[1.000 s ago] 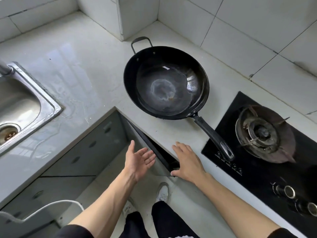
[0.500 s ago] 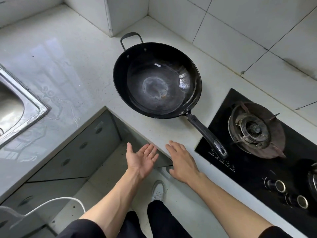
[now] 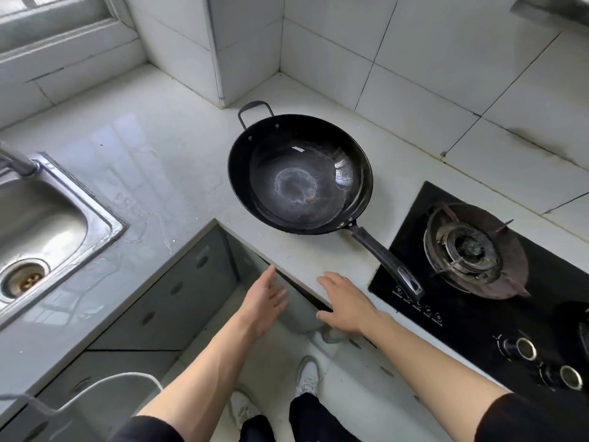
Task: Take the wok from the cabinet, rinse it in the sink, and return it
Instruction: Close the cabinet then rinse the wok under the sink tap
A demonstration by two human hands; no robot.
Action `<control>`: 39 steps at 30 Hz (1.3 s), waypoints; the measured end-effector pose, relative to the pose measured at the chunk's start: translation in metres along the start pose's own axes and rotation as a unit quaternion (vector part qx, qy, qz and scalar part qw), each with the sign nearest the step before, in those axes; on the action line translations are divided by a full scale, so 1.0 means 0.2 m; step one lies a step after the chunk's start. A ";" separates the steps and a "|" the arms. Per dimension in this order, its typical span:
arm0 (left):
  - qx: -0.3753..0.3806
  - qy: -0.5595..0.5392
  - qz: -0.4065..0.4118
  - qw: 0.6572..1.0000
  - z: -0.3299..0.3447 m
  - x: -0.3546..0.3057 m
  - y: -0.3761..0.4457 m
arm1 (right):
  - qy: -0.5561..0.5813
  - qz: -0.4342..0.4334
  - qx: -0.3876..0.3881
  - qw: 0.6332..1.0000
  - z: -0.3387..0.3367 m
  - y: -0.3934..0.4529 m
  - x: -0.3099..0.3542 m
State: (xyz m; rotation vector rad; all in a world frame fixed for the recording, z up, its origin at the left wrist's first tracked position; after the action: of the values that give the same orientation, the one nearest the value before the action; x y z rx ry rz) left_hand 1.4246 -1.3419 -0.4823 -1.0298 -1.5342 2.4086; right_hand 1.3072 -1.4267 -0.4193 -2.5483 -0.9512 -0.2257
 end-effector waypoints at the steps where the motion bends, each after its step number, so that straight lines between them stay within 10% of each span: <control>1: -0.014 0.056 0.033 0.998 -0.03 -0.06 -0.02 | 0.021 0.005 -0.002 1.000 -0.03 0.00 0.01; 7: -0.076 0.417 0.290 0.858 -0.10 -0.54 -0.27 | 0.100 -0.028 -0.135 0.985 -0.36 -0.05 0.14; 20: -0.091 0.641 0.576 0.499 0.15 -0.97 -0.46 | 0.025 0.024 -0.335 0.942 -0.69 -0.13 0.00; 35: -0.073 0.733 0.602 0.307 0.28 -1.12 -0.19 | -0.010 0.055 -0.287 0.956 -0.57 0.13 -0.28; 39: -0.035 0.728 0.616 0.300 0.29 -1.12 -0.18 | -0.023 0.060 -0.295 0.953 -0.55 0.14 -0.32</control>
State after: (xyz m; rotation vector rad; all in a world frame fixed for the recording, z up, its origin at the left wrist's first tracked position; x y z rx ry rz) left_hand 1.5518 -1.4637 -0.3284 -3.3673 0.2304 0.0202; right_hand 1.2769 -1.5309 -0.3467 -3.1553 -0.8295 -0.4783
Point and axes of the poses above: each hand's wrist, its own y-axis towards the middle knuckle, its own z-axis out of the palm, x = y × z, the point moved 10 cm from there along y, towards the middle knuckle, and after that the axes turned 12 degrees about -x, right-handed, at the moved point
